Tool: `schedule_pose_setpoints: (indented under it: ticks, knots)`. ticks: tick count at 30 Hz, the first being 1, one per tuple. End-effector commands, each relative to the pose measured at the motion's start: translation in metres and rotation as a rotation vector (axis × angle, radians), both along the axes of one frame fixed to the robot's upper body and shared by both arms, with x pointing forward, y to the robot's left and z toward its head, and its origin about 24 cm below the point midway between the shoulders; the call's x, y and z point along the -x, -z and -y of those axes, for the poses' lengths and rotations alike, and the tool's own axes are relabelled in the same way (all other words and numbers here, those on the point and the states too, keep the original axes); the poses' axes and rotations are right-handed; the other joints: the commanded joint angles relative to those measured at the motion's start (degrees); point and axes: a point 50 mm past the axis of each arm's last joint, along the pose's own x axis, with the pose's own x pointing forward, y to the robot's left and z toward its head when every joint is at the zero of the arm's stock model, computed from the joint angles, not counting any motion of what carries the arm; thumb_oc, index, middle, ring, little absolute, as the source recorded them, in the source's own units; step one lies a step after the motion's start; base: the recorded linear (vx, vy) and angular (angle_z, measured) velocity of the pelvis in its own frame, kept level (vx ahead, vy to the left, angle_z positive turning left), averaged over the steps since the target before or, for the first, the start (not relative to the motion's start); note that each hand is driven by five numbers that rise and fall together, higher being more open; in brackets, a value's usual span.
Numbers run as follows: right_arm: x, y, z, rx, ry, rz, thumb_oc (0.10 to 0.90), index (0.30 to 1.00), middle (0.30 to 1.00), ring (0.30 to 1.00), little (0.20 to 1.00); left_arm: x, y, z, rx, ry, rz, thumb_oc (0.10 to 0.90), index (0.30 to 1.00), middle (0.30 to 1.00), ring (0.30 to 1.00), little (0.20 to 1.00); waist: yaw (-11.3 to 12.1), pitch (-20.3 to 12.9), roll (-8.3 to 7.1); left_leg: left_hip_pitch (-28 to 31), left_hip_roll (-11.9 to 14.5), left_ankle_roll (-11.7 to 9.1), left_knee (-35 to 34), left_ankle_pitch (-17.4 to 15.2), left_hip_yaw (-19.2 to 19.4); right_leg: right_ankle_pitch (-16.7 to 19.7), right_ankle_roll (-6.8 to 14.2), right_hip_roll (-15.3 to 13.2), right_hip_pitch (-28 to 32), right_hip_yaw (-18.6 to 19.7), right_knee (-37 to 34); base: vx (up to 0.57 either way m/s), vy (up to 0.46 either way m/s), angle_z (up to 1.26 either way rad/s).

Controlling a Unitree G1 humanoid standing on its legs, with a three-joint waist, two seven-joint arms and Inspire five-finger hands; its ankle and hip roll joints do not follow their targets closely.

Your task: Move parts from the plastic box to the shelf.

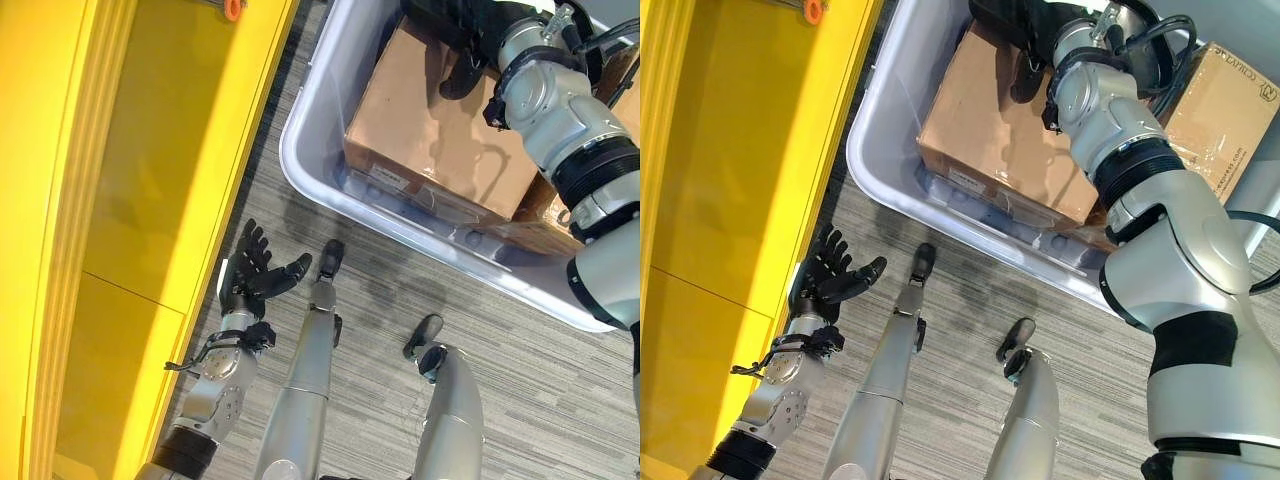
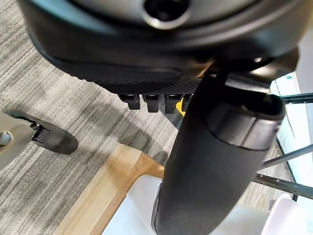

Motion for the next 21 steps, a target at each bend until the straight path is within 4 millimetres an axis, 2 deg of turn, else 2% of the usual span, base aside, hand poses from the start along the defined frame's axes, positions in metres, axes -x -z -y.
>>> schedule_pose_setpoints:
  ticks: [1,15,20,21]
  knots:
    - [0.007,-0.019,0.034,0.059,0.177,0.076,0.4,0.3,0.3,0.3,0.3,-0.003,-0.04,-0.009,0.039,-0.038,0.204,0.9,1.0,1.0,1.0,1.0,1.87,2.32,1.36,-2.97,-0.45,1.46,15.23,-16.17,0.76,4.44,1.52,1.7,13.83,0.61,-11.8,0.0,0.0,0.0]
    - [0.0,0.005,0.032,0.002,0.149,0.024,0.4,0.3,0.3,0.3,0.3,-0.006,-0.043,-0.009,0.019,-0.032,0.216,0.9,1.0,1.0,1.0,1.0,2.16,2.32,0.99,-0.36,-0.46,1.08,14.25,-15.56,0.72,4.44,1.67,2.08,17.78,-0.78,-13.2,0.0,-0.002,0.0]
    - [-0.011,0.05,0.02,-0.065,0.112,-0.083,0.4,0.3,0.3,0.3,0.3,-0.011,-0.046,-0.003,0.012,-0.017,0.221,0.9,1.0,1.0,1.0,1.0,3.1,2.32,0.64,2.73,-0.48,0.82,12.01,-14.59,0.25,4.9,1.79,2.67,22.18,-2.45,-16.18,-0.03,-0.036,0.04]
    - [-0.011,0.05,0.02,-0.065,0.112,-0.084,0.4,0.3,0.3,0.3,0.3,-0.011,-0.046,-0.003,0.011,-0.017,0.221,0.9,1.0,1.0,1.0,1.0,3.08,2.32,0.64,2.8,-0.49,0.81,11.96,-14.57,0.23,4.93,1.79,2.68,22.27,-2.49,-16.26,-0.03,-0.033,0.04]
